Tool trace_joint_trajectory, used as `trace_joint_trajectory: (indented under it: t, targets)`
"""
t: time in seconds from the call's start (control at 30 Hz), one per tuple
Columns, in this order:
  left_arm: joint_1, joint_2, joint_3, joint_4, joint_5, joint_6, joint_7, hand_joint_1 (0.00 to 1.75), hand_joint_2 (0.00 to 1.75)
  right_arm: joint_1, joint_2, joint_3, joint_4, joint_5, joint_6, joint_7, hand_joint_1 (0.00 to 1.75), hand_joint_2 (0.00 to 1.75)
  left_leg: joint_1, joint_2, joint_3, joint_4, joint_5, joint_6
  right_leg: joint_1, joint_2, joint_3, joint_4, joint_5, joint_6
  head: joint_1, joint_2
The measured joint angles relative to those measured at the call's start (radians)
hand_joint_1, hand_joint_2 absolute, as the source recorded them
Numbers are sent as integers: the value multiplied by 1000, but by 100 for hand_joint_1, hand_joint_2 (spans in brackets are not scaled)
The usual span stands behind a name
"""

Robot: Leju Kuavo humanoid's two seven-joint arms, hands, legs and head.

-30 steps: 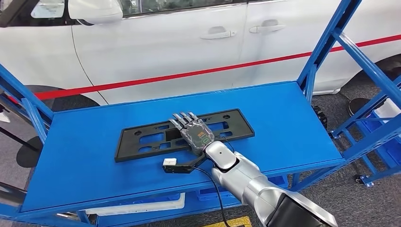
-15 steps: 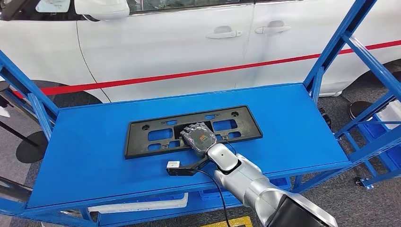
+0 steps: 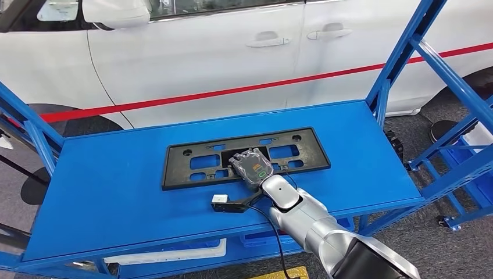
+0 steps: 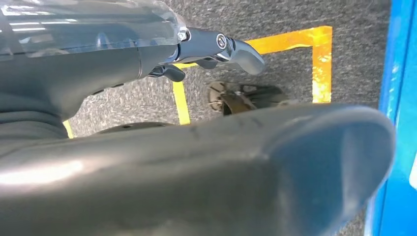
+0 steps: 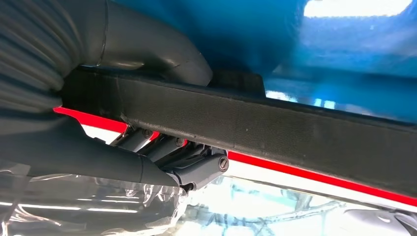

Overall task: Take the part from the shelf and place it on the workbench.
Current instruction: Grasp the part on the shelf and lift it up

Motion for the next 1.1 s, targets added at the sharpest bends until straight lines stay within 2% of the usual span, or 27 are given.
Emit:
trace_joint_trajectory:
  t: [0.03, 0.07, 0.17, 0.2, 0.27, 0.33, 0.37, 0.4, 0.43, 0.5, 0.53, 0.57, 0.63, 0.73, 0.97, 1.1]
  targets:
    - [-1, 0, 0, 0, 0, 0, 0, 0, 0, 0, -1, -3, 0, -1, -2, -1, 175, 175, -1, 0, 24, -52, 17, 5, 2, 0, 0, 2, -2, 4, 0, 0]
    - [-1, 0, 0, 0, 0, 0, 1, 0, 0, 0, -3, -8, 1, -1, -5, -2, 175, 175, -3, -1, 37, -81, 22, 9, 4, 1, -2, 3, -3, 8, 1, 0]
    - [0, -1, 0, 0, 0, 2, 6, 0, 0, 1, -7, -21, 3, -2, -16, -2, 175, 175, -3, -1, 38, -93, 22, 26, 4, 1, -5, 6, -4, 23, 2, 0]
    - [0, -2, 0, 0, 0, 3, 8, 0, 0, 1, -8, -25, 4, -2, -20, -2, 175, 175, -1, 0, 39, -96, 24, 33, 3, 1, -10, 18, -14, 28, 2, 0]
    - [-2, -3, 0, 0, 0, 5, 11, 0, 0, 2, -12, -35, 4, 0, -32, -2, 175, 175, 2, 2, 40, -100, 28, 43, -1, 1, -48, 101, -64, 39, 3, 0]
    - [-2, -3, 0, 0, 0, 6, 13, 0, 0, 5, -15, -45, 5, 2, -50, -3, 175, 175, 1, 2, 37, -100, 28, 48, -4, 1, -116, 236, -123, 47, 4, 0]
    - [-2, -3, -1, 0, 0, 6, 13, 0, 0, 7, -17, -50, 5, 3, -60, -3, 175, 175, 1, 1, 37, -99, 27, 48, -5, 0, -140, 281, -133, 49, 4, 0]
    - [-1, -3, -1, 0, 0, 6, 14, 0, 0, 7, -19, -56, 5, 3, -71, -5, 175, 175, 1, 1, 37, -98, 27, 48, -6, 0, -148, 291, -122, 50, 4, 0]
    - [-1, -4, -1, 0, 0, 6, 14, 0, 0, 6, -21, -63, 5, 2, -83, -8, 175, 175, 1, 0, 38, -97, 25, 47, -8, 0, -135, 260, -93, 49, 4, 0]
    - [-1, -5, -2, 0, 0, 5, 14, 0, 0, 0, -23, -78, -1, 1, -105, -16, 175, 175, -2, -2, 39, -89, 19, 44, -13, 0, -74, 126, -25, 55, 5, 0]
    - [-2, -6, -3, 0, 0, 5, 14, 0, 0, -1, -25, -89, -12, 3, -114, -21, 175, 175, -6, -3, 37, -82, 14, 43, -16, 1, -49, 70, -4, 54, 4, 0]
    - [-2, -5, -3, 1, 0, 5, 14, 0, 0, 1, -28, -104, -33, 10, -120, -28, 175, 175, -10, -4, 34, -76, 10, 42, -18, 2, -34, 37, 4, 52, 4, 0]
    - [-1, -5, -4, 1, 0, 4, 13, 0, 0, 10, -35, -156, -96, 29, -124, -53, 175, 175, -15, -4, 28, -71, 7, 39, -16, 6, -35, 27, 2, 40, 2, 0]
    - [-1, -5, -8, 1, 0, 4, 13, 0, 0, 10, -43, -249, -173, 42, -128, -85, 175, 175, -13, -3, 28, -76, 10, 34, -11, 8, -38, 27, 1, 36, 2, 0]
    - [-1, -7, -12, 0, 0, 3, 13, 0, 0, 11, -55, -334, -247, 56, -130, -96, 175, 175, -10, -3, 29, -80, 12, 27, -8, 8, -39, 28, 1, 32, 2, 0]
    - [-1, -8, -15, 0, 1, 2, 12, 0, 0, 28, -56, -411, -326, 65, -130, -178, 175, 175, -10, -4, 28, -81, 13, 26, -8, 8, -39, 28, 1, 32, 2, 0]
